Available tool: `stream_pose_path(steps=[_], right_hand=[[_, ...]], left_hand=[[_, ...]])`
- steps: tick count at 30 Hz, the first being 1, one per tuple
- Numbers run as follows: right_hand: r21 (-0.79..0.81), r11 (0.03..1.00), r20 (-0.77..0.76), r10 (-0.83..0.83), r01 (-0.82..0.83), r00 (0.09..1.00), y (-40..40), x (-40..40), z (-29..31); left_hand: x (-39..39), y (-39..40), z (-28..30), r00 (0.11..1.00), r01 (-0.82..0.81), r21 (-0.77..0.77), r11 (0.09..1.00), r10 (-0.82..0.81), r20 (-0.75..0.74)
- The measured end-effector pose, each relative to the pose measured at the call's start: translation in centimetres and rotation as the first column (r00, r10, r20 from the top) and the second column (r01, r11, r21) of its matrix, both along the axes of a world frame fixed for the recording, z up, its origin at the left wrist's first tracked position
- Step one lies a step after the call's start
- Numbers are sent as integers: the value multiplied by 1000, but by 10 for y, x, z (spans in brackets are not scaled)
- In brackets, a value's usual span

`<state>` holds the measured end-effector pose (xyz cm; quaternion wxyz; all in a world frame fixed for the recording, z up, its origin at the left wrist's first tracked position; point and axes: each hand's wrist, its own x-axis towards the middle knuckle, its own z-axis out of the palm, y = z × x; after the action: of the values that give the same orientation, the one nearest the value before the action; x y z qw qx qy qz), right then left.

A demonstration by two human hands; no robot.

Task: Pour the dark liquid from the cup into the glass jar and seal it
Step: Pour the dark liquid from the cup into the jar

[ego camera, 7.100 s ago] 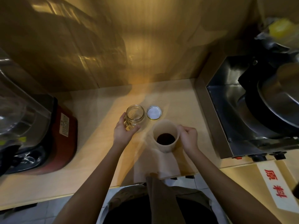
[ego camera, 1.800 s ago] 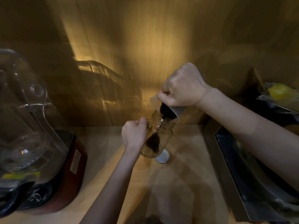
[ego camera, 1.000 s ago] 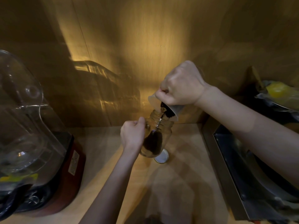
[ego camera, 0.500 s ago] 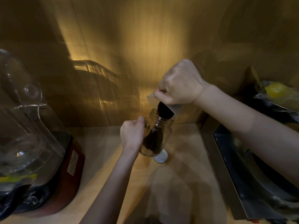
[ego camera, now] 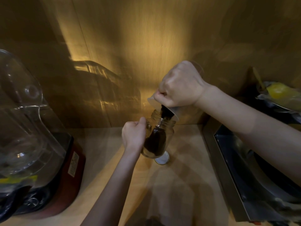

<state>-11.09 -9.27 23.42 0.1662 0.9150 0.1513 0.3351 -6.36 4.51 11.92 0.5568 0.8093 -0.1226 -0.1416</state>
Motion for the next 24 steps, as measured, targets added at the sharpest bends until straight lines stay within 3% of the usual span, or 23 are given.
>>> stream_pose_path(steps=[24], right_hand=[[-27,998,3,57,-57,998,2,-2,2]], left_hand=[[-2,-2,-1,998,-54,-37,998,53,-28]])
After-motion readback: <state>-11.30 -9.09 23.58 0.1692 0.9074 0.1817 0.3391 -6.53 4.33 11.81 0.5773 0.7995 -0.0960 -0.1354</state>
